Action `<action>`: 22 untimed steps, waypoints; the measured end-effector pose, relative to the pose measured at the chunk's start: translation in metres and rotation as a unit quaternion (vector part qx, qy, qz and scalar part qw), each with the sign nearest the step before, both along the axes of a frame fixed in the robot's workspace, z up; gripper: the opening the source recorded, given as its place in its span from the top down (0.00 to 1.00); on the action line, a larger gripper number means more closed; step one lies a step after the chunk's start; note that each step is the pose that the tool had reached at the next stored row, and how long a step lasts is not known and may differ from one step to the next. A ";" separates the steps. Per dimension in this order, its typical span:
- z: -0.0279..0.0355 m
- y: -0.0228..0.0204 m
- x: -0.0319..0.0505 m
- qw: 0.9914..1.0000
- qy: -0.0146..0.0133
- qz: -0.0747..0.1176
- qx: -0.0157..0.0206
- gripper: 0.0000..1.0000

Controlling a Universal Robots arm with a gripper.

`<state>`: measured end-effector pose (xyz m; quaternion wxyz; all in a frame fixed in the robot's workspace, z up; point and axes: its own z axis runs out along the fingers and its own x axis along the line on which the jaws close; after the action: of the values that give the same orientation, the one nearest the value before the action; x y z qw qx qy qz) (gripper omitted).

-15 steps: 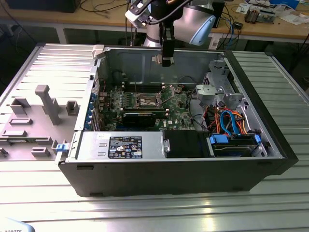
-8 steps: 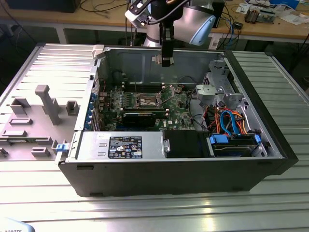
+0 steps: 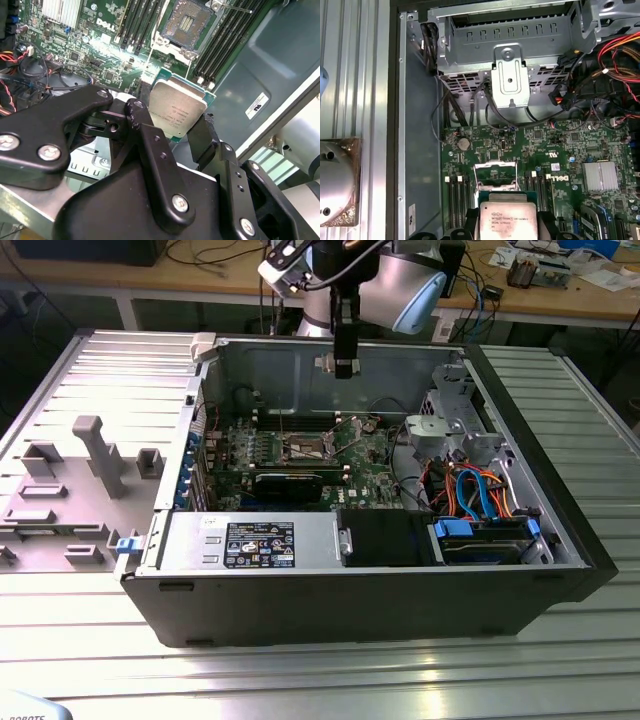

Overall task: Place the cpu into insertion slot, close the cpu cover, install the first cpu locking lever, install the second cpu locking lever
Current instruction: 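Place the cpu into insertion slot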

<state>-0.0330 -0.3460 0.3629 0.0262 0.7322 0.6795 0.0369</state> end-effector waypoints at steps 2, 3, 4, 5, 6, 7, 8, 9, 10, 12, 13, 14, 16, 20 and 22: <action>-0.0005 0.0000 -0.0002 1.000 0.000 -0.009 0.000 0.46; -0.0015 0.0000 -0.0013 1.000 0.000 -0.009 0.000 0.46; -0.0049 0.0000 -0.0015 1.000 0.000 -0.009 0.000 0.46; -0.0075 0.0000 -0.0020 1.000 0.000 -0.008 0.000 0.46; -0.0107 0.0000 -0.0025 1.000 0.000 -0.004 0.000 0.46; -0.0136 0.0000 -0.0026 1.000 0.000 0.003 0.001 0.46; -0.0150 0.0000 -0.0026 1.000 0.000 0.008 0.001 0.46; -0.0158 0.0000 -0.0027 1.000 0.000 0.010 0.001 0.46; -0.0161 0.0000 -0.0027 1.000 0.000 0.011 0.001 0.46; -0.0164 0.0000 -0.0027 1.000 0.000 0.011 0.001 0.46; -0.0165 0.0000 -0.0027 1.000 0.000 0.011 0.002 0.46; -0.0166 0.0000 -0.0027 1.000 0.000 0.011 0.002 0.46; -0.0166 0.0000 -0.0027 1.000 0.000 0.011 0.002 0.46; -0.0168 0.0000 -0.0027 1.000 0.000 0.011 0.002 0.46; -0.0178 0.0000 -0.0027 1.000 0.000 0.011 0.001 0.46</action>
<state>-0.0356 -0.3460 0.3450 0.0248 0.7248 0.6874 0.0382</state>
